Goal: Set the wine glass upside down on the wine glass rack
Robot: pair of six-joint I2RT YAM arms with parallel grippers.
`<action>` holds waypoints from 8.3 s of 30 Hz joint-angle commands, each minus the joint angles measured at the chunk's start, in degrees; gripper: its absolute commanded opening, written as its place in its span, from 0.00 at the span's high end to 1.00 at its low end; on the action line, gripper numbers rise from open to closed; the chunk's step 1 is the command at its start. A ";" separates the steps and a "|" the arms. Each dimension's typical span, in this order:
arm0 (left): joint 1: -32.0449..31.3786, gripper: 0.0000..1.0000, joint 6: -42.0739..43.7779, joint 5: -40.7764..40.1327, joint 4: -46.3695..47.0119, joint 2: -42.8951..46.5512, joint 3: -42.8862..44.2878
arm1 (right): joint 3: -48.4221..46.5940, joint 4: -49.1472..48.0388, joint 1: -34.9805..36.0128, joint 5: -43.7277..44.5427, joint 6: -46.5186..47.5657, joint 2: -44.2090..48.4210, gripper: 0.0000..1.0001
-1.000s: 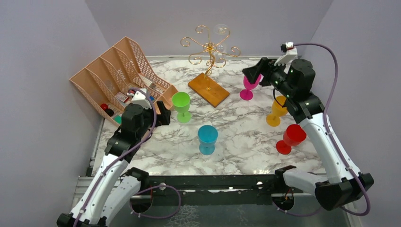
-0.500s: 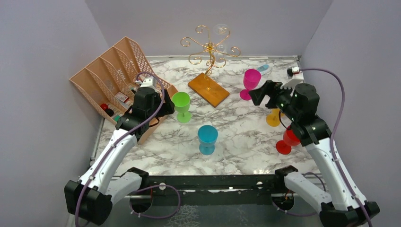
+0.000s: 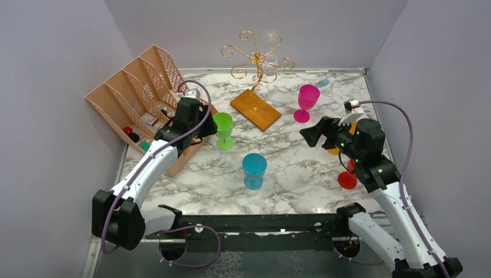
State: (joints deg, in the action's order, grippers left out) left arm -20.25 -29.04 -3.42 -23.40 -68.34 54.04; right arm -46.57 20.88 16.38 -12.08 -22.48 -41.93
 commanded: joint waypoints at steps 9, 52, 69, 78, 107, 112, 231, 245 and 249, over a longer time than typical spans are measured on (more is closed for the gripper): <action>0.15 0.57 3.23 -0.26 1.06 -6.05 5.73 | 1.78 1.55 -0.30 -1.53 -0.42 1.51 0.15; 0.18 1.00 9.00 -0.44 -13.03 5.37 15.35 | -1.87 -14.52 3.77 -17.16 2.60 -10.28 0.26; 0.21 1.00 9.00 6.28 -22.49 12.64 26.31 | -7.58 -24.06 23.40 -11.63 25.52 -19.45 0.30; 0.15 1.00 8.56 11.95 -25.03 14.99 31.31 | 2.93 -40.09 24.55 -26.16 50.44 -14.78 0.36; 0.15 1.00 5.72 28.74 -23.24 14.94 28.75 | 7.96 -44.90 26.66 -32.83 81.19 -15.52 0.46; 0.14 1.00 5.03 30.07 -22.29 15.04 27.47 | 7.52 -43.72 27.09 -33.16 83.23 -16.76 0.47; 0.17 0.01 11.71 2.70 4.11 31.96 -14.49 | -33.77 -33.51 -4.49 -4.18 -27.06 -43.30 0.99; 0.13 0.01 12.07 1.62 4.16 32.45 -14.60 | -39.83 -32.54 -5.10 -12.78 -33.07 -51.93 0.99; 0.16 0.01 12.16 1.61 4.18 32.39 -14.75 | -39.93 -32.40 -5.05 -14.00 -33.55 -52.10 0.99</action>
State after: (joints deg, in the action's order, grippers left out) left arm -19.99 -17.67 -0.64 -20.73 -36.62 39.88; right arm -84.33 -9.98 11.77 -22.11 -54.26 -93.56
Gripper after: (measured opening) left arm 0.989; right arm 0.013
